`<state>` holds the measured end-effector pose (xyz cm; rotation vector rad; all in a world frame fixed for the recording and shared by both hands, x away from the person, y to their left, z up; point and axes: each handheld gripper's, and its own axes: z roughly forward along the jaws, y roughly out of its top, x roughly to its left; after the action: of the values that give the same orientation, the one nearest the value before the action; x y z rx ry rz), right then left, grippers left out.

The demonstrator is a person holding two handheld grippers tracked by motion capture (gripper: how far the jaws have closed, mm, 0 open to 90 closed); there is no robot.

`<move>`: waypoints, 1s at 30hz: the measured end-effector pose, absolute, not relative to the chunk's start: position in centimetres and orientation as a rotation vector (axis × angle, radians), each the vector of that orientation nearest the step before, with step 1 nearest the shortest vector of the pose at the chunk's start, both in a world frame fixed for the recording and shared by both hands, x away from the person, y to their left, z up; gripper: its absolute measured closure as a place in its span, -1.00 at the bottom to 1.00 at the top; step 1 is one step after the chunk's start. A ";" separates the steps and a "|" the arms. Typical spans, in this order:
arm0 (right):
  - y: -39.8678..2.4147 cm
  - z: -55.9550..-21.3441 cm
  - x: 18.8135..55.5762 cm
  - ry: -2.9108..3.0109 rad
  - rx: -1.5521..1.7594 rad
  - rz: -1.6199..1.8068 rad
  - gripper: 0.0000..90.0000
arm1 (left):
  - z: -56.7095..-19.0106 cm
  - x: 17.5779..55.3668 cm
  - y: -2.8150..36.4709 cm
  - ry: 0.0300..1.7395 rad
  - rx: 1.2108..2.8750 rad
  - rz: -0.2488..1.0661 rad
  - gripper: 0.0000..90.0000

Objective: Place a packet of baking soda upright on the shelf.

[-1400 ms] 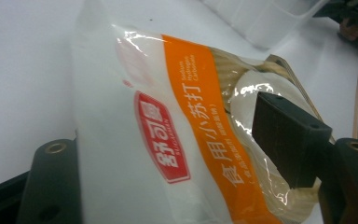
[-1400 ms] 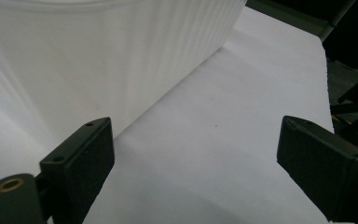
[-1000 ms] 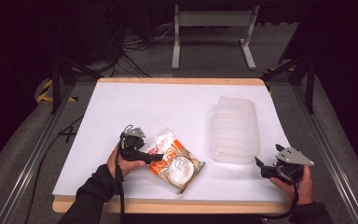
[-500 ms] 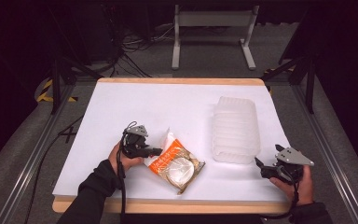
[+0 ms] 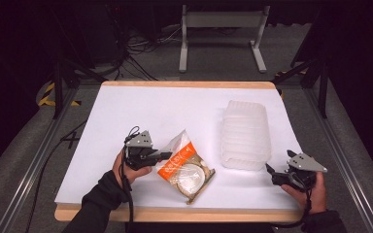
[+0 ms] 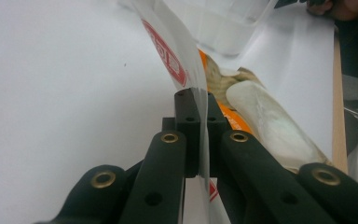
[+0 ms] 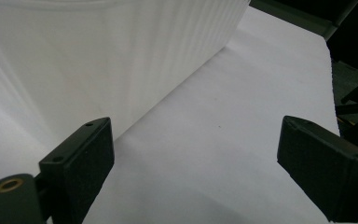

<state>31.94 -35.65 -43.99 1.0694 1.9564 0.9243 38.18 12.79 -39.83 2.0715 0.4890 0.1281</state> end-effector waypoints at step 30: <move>-35.8 -44.1 32.1 1.953 1.080 0.925 -0.74 | -35.1 34.7 8.9 0.217 1.976 0.293 1.00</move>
<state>32.08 -35.83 -44.15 1.0801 1.9528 0.9253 34.69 8.88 -35.05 1.9756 0.2171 0.2932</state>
